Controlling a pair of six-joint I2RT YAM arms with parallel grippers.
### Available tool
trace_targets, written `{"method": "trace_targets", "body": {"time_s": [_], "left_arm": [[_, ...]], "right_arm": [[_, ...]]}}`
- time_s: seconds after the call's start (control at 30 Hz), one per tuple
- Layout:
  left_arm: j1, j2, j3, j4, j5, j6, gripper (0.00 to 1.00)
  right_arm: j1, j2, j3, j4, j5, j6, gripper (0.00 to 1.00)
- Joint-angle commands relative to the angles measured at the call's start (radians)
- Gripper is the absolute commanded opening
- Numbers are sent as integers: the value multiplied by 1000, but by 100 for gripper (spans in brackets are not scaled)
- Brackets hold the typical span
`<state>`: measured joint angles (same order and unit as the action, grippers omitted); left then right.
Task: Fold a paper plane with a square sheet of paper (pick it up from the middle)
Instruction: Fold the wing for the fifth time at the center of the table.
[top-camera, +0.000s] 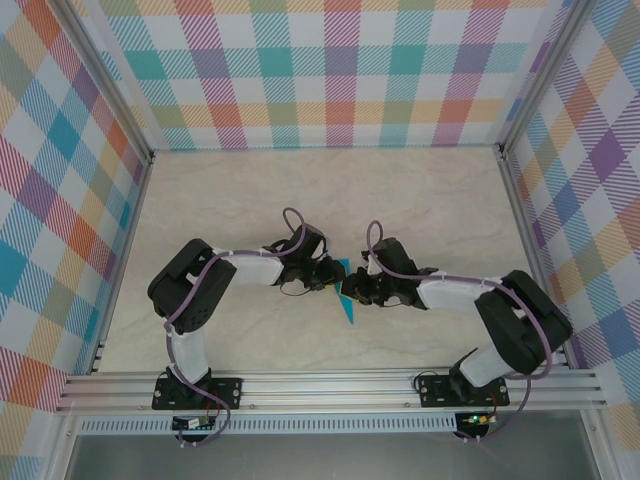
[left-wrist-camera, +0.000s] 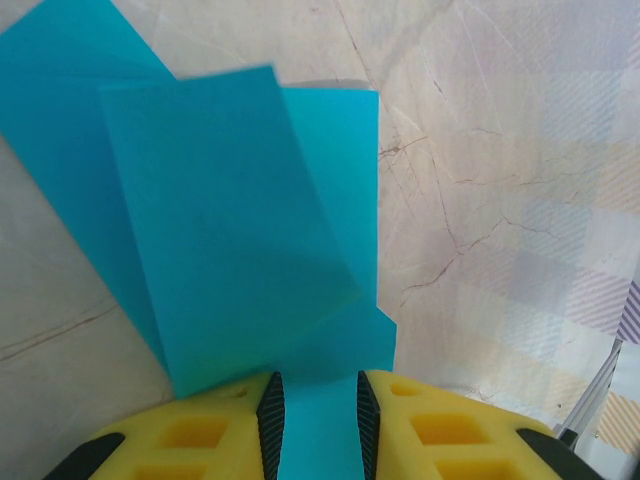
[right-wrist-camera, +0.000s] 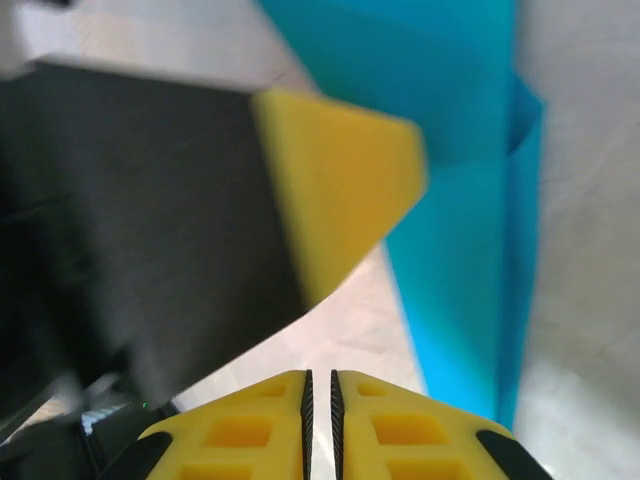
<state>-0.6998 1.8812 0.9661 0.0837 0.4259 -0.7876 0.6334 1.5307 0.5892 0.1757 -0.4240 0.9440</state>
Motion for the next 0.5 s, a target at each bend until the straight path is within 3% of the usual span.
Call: {"method": "trace_targets", "body": {"time_s": [0.0, 0.17, 0.27, 0.47], "left_arm": [[-24, 65, -18, -36, -30, 21, 29], [-24, 47, -14, -32, -24, 25, 30], [-24, 14, 23, -57, 8, 54, 32], [-16, -129, 123, -220, -66, 169, 43]], "right_arm": [[-8, 59, 29, 78, -34, 37, 13], [-14, 94, 29, -111, 54, -23, 12], [-14, 126, 17, -248, 113, -67, 5], [-14, 159, -45, -201, 77, -99, 5]]}}
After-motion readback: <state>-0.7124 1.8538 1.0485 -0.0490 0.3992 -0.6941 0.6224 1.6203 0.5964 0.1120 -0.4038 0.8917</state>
